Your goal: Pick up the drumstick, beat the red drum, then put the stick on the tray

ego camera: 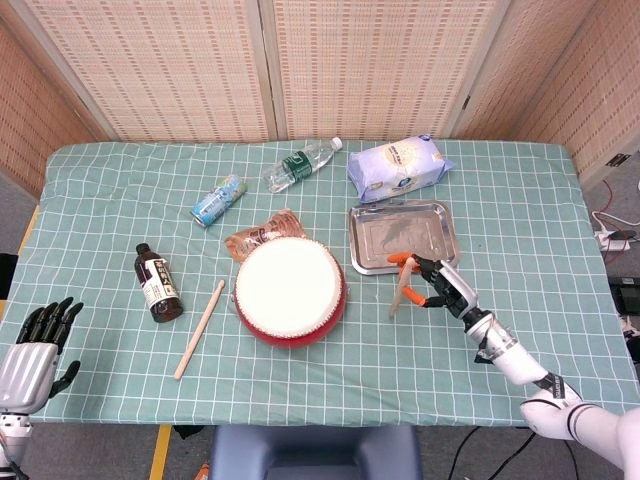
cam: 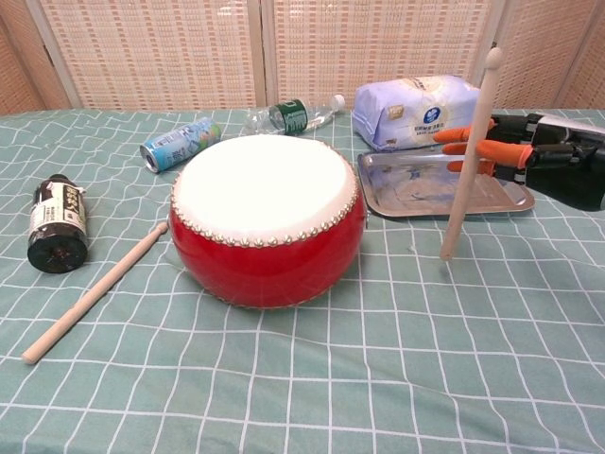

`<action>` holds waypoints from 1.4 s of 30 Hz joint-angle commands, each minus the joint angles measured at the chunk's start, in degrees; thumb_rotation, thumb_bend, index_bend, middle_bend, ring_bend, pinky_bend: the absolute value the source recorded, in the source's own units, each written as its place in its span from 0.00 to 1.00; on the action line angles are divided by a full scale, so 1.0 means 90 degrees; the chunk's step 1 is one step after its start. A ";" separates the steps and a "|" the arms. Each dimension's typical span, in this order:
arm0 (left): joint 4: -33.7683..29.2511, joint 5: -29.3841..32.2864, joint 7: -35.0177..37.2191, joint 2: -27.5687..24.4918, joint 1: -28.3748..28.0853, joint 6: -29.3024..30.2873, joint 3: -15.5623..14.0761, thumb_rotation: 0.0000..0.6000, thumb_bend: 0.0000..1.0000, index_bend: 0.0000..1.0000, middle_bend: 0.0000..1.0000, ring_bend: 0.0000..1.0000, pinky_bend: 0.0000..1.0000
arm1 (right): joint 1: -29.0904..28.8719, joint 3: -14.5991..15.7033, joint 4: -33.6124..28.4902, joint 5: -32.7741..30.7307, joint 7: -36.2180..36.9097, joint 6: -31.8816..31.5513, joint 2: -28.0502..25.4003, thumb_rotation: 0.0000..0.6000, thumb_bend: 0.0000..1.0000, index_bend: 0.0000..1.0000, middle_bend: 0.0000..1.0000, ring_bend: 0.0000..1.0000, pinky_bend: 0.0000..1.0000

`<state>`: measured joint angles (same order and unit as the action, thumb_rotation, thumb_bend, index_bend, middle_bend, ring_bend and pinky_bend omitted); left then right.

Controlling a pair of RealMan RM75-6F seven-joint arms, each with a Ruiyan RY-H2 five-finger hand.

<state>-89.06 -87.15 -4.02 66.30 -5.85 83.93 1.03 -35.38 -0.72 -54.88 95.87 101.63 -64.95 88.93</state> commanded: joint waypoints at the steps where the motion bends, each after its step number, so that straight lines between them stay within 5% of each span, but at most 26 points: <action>1: -0.0007 -0.0006 -0.0002 -0.0007 0.0004 0.0008 -0.0004 1.00 0.28 0.03 0.00 0.00 0.05 | -0.0152 0.0318 0.1066 0.0274 0.1251 -0.0312 0.0600 1.00 0.45 0.51 0.26 0.17 0.17; 13: -0.0043 -0.0045 -0.0026 -0.0010 -0.0028 -0.0048 -0.0035 1.00 0.28 0.03 0.00 0.00 0.05 | -0.0125 0.0588 0.2579 0.0251 0.2999 -0.0664 0.1366 1.00 0.46 0.47 0.28 0.21 0.24; 22: -0.0065 -0.0086 -0.0032 -0.0022 -0.0032 -0.0037 -0.0055 1.00 0.28 0.03 0.00 0.00 0.05 | -0.0118 0.0727 0.3218 0.0238 0.3536 -0.0719 0.1652 1.00 0.46 0.43 0.28 0.21 0.24; 36: -0.0072 -0.0093 -0.0041 -0.0029 -0.0014 -0.0028 -0.0082 1.00 0.28 0.03 0.00 0.00 0.05 | -0.0034 0.0945 0.3478 0.0300 0.3090 -0.0816 0.1806 1.00 0.45 0.48 0.30 0.23 0.24; 42: -0.0058 -0.0095 -0.0024 -0.0024 -0.0016 -0.0022 -0.0076 1.00 0.28 0.03 0.00 0.00 0.05 | -0.0045 0.0974 0.3412 0.0269 0.2773 -0.0694 0.1825 1.00 0.34 0.52 0.33 0.25 0.25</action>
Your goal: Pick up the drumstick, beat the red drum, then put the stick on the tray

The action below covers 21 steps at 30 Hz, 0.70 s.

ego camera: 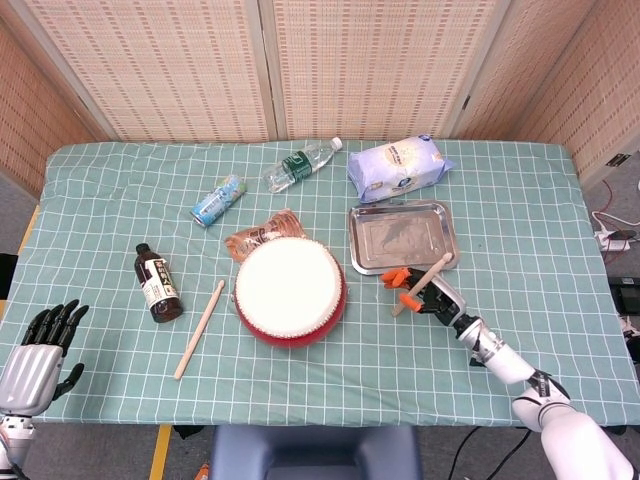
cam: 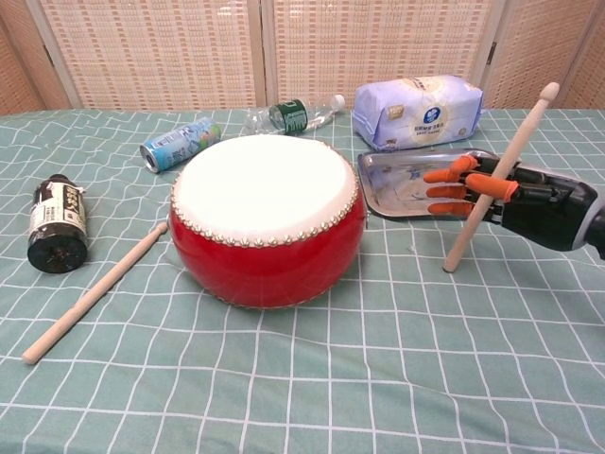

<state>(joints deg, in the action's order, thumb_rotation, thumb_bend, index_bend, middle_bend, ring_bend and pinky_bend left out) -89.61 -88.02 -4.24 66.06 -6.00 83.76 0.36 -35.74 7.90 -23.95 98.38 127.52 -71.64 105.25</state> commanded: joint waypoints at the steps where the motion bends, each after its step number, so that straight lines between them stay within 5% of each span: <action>1: 0.0006 0.0004 0.0001 0.0005 0.0000 -0.0009 -0.0004 1.00 0.28 0.03 0.00 0.00 0.05 | -0.0012 0.0024 -0.0034 -0.0010 -0.0157 0.0072 0.0015 1.00 0.31 0.53 0.34 0.25 0.26; 7: 0.0037 0.0031 0.0026 0.0027 -0.0004 -0.0062 -0.0023 1.00 0.28 0.03 0.00 0.00 0.05 | -0.0073 0.0017 -0.0108 -0.0046 -0.0584 0.0206 0.0048 1.00 0.20 0.58 0.37 0.29 0.27; 21: 0.0147 0.0063 0.0119 0.0078 -0.0013 -0.0109 -0.0028 1.00 0.28 0.03 0.00 0.00 0.05 | -0.0233 0.0142 -0.0319 0.0028 -0.1515 0.0515 0.0148 1.00 0.20 0.70 0.45 0.34 0.31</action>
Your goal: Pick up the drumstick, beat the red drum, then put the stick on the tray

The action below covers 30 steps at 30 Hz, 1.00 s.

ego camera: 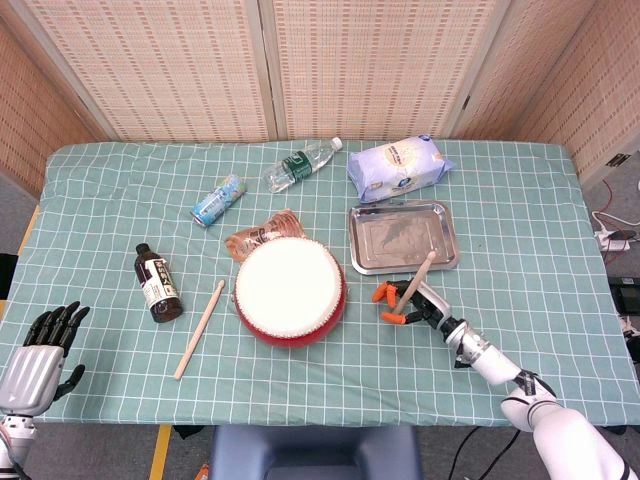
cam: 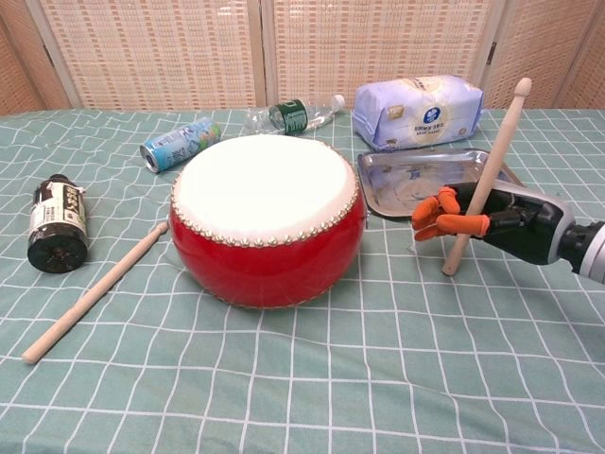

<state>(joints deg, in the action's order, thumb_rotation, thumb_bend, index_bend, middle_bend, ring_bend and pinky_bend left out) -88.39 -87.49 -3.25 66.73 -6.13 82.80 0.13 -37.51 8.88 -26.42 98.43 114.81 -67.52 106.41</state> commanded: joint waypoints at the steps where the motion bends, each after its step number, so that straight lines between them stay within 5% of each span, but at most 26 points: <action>1: 0.0021 0.0007 0.0014 0.0009 0.0004 -0.0003 -0.0003 1.00 0.28 0.03 0.00 0.00 0.05 | -0.0046 0.0040 -0.0058 0.0025 -0.0143 0.0078 0.0023 1.00 0.20 0.71 0.46 0.35 0.32; 18: 0.0082 0.0027 0.0071 0.0028 0.0011 -0.0023 -0.0015 1.00 0.28 0.03 0.00 0.00 0.05 | -0.0116 0.0079 -0.0091 -0.0041 -0.0602 0.0385 0.0158 1.00 0.20 0.88 0.58 0.45 0.40; 26: 0.0100 0.0039 0.0074 0.0029 0.0011 -0.0042 -0.0021 1.00 0.28 0.03 0.00 0.00 0.05 | -0.0108 -0.0112 -0.0104 -0.0207 -0.0893 0.0317 0.0302 1.00 0.22 1.00 0.85 0.75 0.62; 30: 0.0112 0.0036 0.0080 0.0022 0.0004 -0.0045 -0.0016 1.00 0.28 0.03 0.00 0.00 0.05 | -0.0095 -0.0209 -0.0115 -0.0288 -0.1043 0.0283 0.0351 1.00 0.45 1.00 0.96 0.88 0.77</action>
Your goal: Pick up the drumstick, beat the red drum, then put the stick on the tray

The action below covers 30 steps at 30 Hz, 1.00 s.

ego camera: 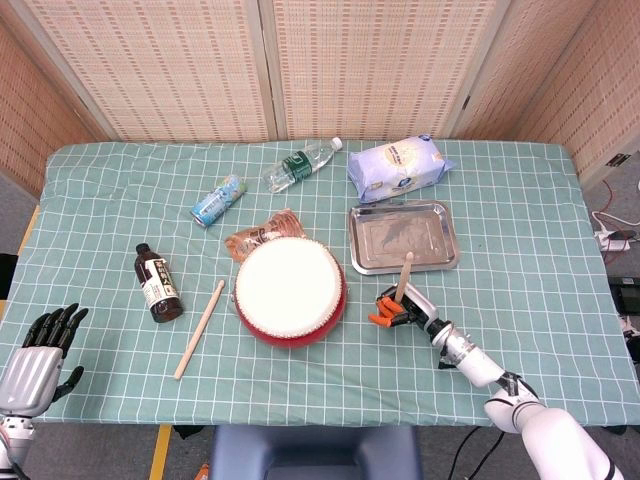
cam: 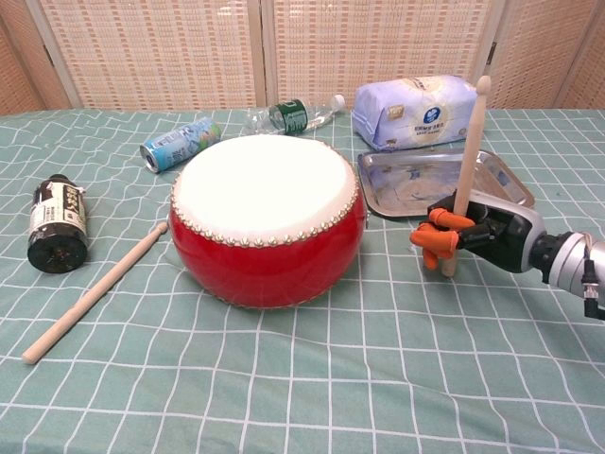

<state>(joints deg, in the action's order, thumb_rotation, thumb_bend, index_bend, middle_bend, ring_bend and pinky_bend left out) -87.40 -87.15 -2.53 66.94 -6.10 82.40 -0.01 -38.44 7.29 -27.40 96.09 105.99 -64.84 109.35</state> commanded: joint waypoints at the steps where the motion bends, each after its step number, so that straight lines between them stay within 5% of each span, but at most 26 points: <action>1: 0.0005 0.0001 0.0001 0.0000 -0.0004 -0.0004 0.0003 1.00 0.28 0.03 0.00 0.00 0.05 | 0.0010 -0.0042 -0.0007 -0.0038 -0.0099 -0.0009 0.0032 1.00 0.48 1.00 0.97 0.90 0.79; 10: 0.0041 0.0025 -0.0027 0.0034 -0.0026 -0.0042 0.0013 1.00 0.28 0.03 0.00 0.00 0.05 | 0.0040 -0.0094 0.0031 -0.0086 -0.0367 -0.0001 0.0105 1.00 0.78 1.00 1.00 0.98 0.90; 17: 0.0071 0.0032 -0.0008 0.0043 -0.0027 -0.0048 0.0013 1.00 0.28 0.04 0.00 0.00 0.05 | 0.0030 -0.0107 0.0067 -0.0080 -0.0624 -0.0011 0.0128 1.00 0.90 1.00 1.00 1.00 0.96; 19: 0.0087 0.0043 -0.0008 0.0048 -0.0024 -0.0057 0.0010 1.00 0.28 0.04 0.00 0.00 0.05 | 0.0011 -0.0151 0.0104 -0.0096 -0.1027 -0.0031 0.0128 1.00 0.94 1.00 1.00 1.00 0.98; 21: 0.0121 0.0085 0.0020 0.0052 -0.0015 -0.0073 0.0014 1.00 0.28 0.04 0.00 0.00 0.05 | -0.0163 -0.0052 0.0138 0.0153 -0.2417 -0.0243 -0.0132 1.00 0.96 1.00 1.00 1.00 0.98; 25: 0.0174 0.0076 0.0074 0.0079 -0.0031 -0.0074 0.0028 1.00 0.28 0.04 0.00 0.00 0.05 | -0.0370 -0.0202 -0.1193 0.0106 -0.4071 -0.0192 -0.1056 1.00 0.98 1.00 1.00 1.00 0.98; 30: 0.0214 0.0011 0.0113 0.0107 -0.0069 -0.0077 0.0030 1.00 0.28 0.04 0.00 0.00 0.05 | -0.0790 -0.0471 -0.3693 -0.0181 -0.6397 0.0613 -0.2736 1.00 0.98 1.00 1.00 1.00 0.98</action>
<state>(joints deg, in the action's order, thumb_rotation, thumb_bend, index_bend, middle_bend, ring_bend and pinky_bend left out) -85.49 -87.05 -1.53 67.89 -6.70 81.70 0.26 -41.55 5.18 -41.54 95.92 66.38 -64.45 98.58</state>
